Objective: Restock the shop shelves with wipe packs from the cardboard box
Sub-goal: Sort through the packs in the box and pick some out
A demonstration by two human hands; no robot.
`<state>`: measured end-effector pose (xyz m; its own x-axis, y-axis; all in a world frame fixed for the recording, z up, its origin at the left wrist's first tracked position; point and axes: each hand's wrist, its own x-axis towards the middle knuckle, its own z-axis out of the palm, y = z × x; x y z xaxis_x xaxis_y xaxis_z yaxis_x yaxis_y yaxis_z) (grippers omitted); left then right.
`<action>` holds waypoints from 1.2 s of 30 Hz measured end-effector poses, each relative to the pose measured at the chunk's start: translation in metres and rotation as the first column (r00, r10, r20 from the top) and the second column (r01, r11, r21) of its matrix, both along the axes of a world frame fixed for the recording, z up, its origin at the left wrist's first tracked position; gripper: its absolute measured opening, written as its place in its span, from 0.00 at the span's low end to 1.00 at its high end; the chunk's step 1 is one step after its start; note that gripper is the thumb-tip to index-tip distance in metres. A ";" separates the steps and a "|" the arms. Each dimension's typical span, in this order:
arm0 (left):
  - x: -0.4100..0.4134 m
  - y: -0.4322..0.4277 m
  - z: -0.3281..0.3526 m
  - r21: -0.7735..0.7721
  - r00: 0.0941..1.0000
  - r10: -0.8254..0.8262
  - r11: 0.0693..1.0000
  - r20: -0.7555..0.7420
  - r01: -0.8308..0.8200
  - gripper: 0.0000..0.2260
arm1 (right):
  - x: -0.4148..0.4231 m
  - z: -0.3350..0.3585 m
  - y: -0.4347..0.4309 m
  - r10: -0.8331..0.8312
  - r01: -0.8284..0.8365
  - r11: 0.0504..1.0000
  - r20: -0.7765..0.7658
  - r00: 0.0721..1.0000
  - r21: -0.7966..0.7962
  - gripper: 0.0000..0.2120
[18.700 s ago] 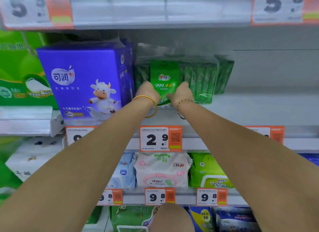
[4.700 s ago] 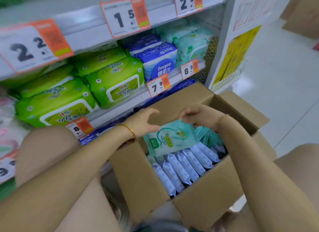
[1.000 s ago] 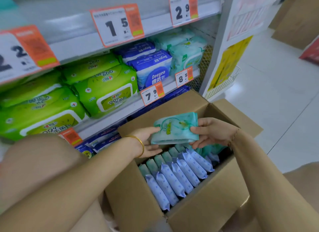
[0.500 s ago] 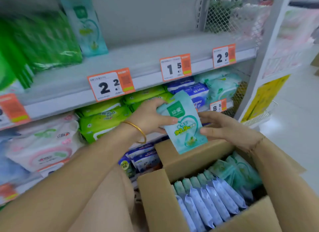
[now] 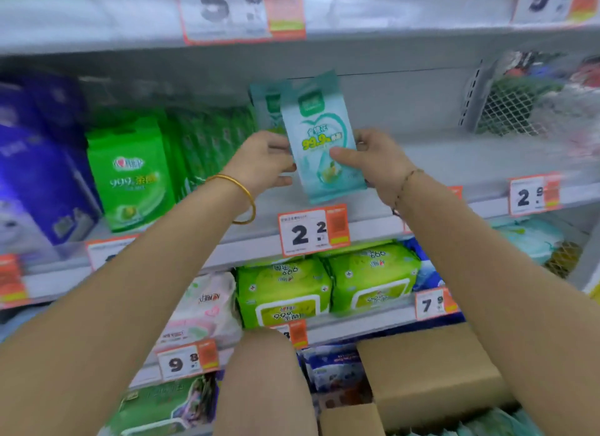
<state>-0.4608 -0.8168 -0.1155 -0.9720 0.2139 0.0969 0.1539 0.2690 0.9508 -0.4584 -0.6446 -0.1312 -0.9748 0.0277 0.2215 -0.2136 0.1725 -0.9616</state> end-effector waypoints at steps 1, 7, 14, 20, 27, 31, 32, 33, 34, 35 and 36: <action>-0.006 0.000 -0.001 -0.033 1.000 -0.010 0.999 0.010 0.011 0.11 | -0.015 0.000 -0.007 -0.003 0.003 1.000 0.021 1.000 0.002 0.04; -0.053 -0.006 -0.005 -0.036 0.986 0.166 0.985 -0.013 -0.166 0.16 | -0.079 0.000 -0.036 -0.044 0.032 0.993 0.111 0.993 0.115 0.17; -0.090 -0.011 -0.034 -0.276 0.972 0.226 0.932 -0.068 -0.236 0.31 | -0.119 -0.019 -0.046 -0.118 0.062 0.954 0.177 0.977 0.292 0.17; -0.078 -0.010 -0.021 -0.276 0.972 0.227 0.932 -0.060 -0.235 0.25 | -0.143 -0.012 -0.058 -0.182 0.127 0.896 0.091 0.979 0.426 0.19; -0.079 -0.007 -0.021 -0.349 0.977 0.198 0.912 -0.080 -0.213 0.23 | -0.161 -0.009 -0.063 -0.241 0.168 0.798 0.050 0.969 0.579 0.16; -0.075 -0.010 -0.021 -0.379 0.980 0.186 0.904 -0.067 -0.197 0.22 | -0.164 -0.006 -0.067 -0.278 0.178 0.775 0.073 0.958 0.606 0.16; -0.071 -0.010 -0.020 -0.378 0.981 0.182 0.905 -0.065 -0.193 0.22 | -0.161 -0.005 -0.067 -0.284 0.178 0.791 0.094 0.954 0.586 0.19; -0.068 -0.010 -0.019 -0.373 0.982 0.177 0.908 -0.068 -0.190 0.22 | -0.157 -0.004 -0.067 -0.289 0.177 0.803 0.114 0.950 0.569 0.22; -0.063 -0.010 -0.018 -0.364 0.982 0.174 0.912 -0.076 -0.189 0.22 | -0.150 -0.001 -0.066 -0.292 0.173 0.805 0.126 0.948 0.567 0.26; -0.057 -0.009 -0.016 -0.353 0.982 0.168 0.916 -0.087 -0.188 0.22 | -0.141 0.002 -0.063 -0.289 0.172 0.811 0.126 0.949 0.560 0.29; -0.049 -0.007 -0.014 -0.337 0.982 0.157 0.923 -0.108 -0.185 0.21 | -0.130 0.006 -0.058 -0.278 0.179 0.828 0.113 0.954 0.531 0.29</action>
<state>-0.5101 -0.8240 -0.1293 -0.9892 0.0784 0.1235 0.1456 0.6063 0.7818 -0.5880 -0.7025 -0.1253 -0.9782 0.1868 0.0906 0.0593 0.6697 -0.7403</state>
